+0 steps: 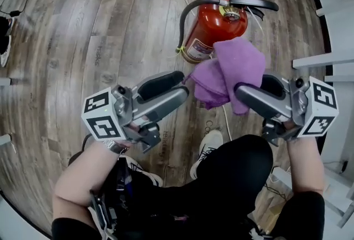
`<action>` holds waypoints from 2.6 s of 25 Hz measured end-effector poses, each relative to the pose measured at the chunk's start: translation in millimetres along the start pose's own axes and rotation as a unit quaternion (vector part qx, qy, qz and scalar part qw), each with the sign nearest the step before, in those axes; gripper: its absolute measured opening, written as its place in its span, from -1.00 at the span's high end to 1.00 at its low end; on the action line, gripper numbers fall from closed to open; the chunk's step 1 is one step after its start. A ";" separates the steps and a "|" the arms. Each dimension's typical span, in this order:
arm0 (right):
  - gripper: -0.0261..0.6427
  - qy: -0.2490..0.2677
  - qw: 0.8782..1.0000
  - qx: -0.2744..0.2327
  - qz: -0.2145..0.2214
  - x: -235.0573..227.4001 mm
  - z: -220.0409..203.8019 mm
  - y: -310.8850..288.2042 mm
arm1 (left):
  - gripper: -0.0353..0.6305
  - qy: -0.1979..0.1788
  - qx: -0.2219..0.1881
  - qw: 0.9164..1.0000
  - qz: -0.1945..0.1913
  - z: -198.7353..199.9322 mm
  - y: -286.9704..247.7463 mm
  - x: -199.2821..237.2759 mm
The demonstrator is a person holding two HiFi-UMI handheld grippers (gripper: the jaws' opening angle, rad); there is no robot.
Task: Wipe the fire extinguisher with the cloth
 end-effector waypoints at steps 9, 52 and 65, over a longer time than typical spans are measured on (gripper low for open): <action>0.69 0.054 0.993 0.106 -0.008 13.1 -40.6 -62.2 | 0.02 0.015 0.010 1.000 -0.021 -1.9 -2.7 -13.8; 0.92 -0.172 0.981 -0.075 0.056 29.3 -56.4 -44.9 | 0.74 -0.100 0.351 0.922 -0.132 203.8 -134.2 150.3; 0.92 -0.218 0.968 -0.118 0.048 13.5 -43.2 3.0 | 0.73 -0.049 0.494 0.851 -0.171 130.7 -206.7 219.3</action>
Point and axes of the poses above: the fingertips, and each gripper's own axes: y backward along the fingers, x to its left, z out of its top, the point moved 9 cm from there along y, backward along the fingers, and after that the axes turned 12 degrees about -y, right-handed, at the moved point
